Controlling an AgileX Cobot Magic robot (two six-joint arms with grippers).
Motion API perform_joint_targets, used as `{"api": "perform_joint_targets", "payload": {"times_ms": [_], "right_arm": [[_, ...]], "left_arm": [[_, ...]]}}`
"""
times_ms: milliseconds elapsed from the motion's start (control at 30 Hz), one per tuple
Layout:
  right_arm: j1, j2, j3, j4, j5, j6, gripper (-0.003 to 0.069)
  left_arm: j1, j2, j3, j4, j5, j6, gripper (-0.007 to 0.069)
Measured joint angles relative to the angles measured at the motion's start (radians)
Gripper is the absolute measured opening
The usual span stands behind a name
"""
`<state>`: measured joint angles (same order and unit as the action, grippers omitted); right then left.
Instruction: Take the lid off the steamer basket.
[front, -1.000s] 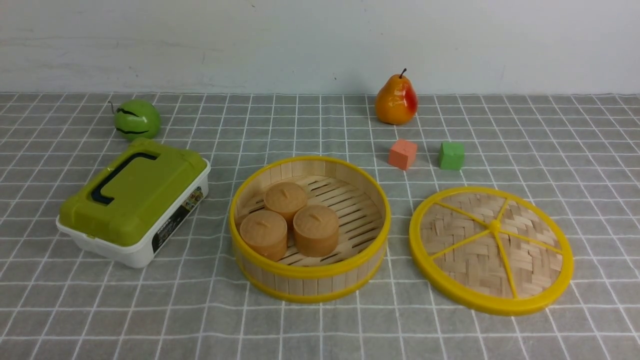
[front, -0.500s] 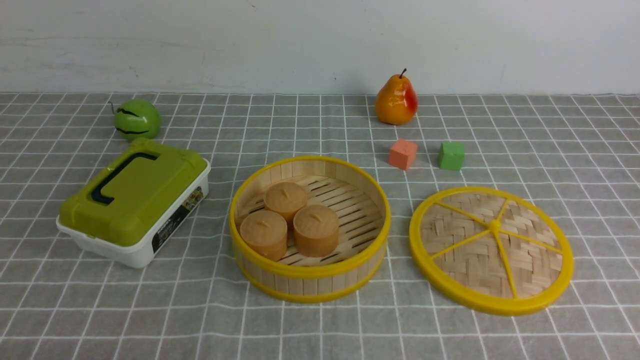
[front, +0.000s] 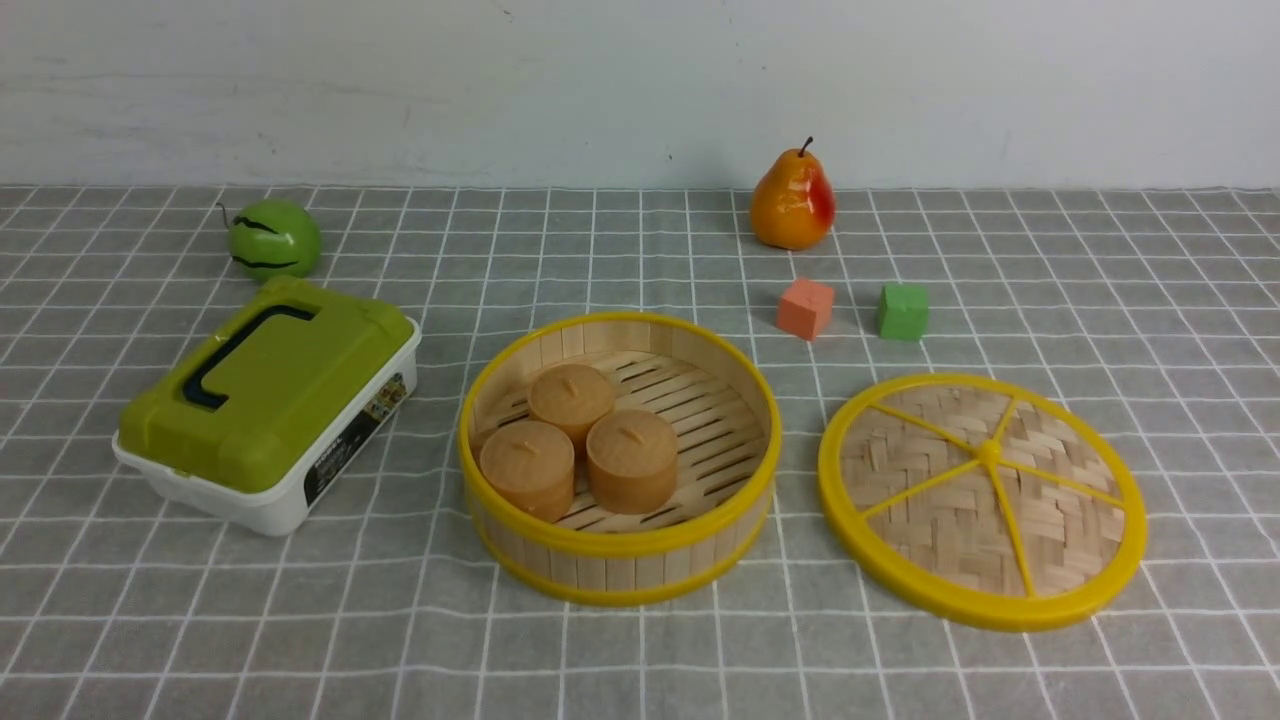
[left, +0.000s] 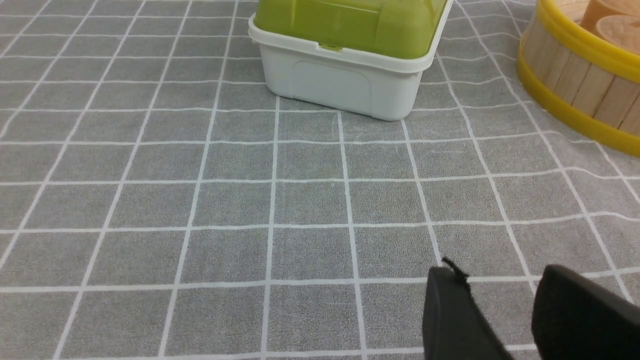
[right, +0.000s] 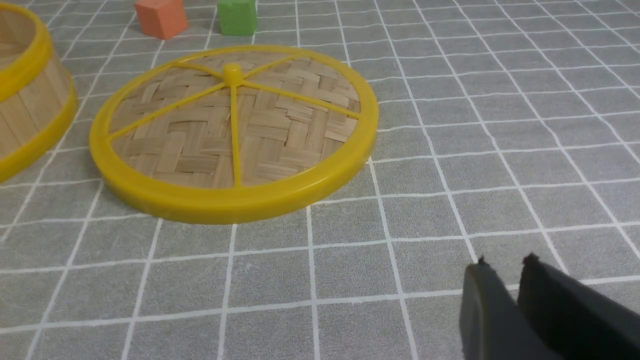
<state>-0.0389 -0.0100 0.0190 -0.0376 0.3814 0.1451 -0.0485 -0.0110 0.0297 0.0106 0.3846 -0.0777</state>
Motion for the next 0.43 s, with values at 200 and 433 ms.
{"api": "perform_joint_targets", "payload": {"times_ms": [200,433], "right_arm": [[0.000,0.000,0.000,0.000,0.000,0.000,0.0087],[0.000,0.000,0.000,0.000,0.000,0.000,0.0095]], "left_arm": [[0.000,0.000,0.000,0.000,0.000,0.000,0.0239],[0.000,0.000,0.000,0.000,0.000,0.000,0.0239]]}}
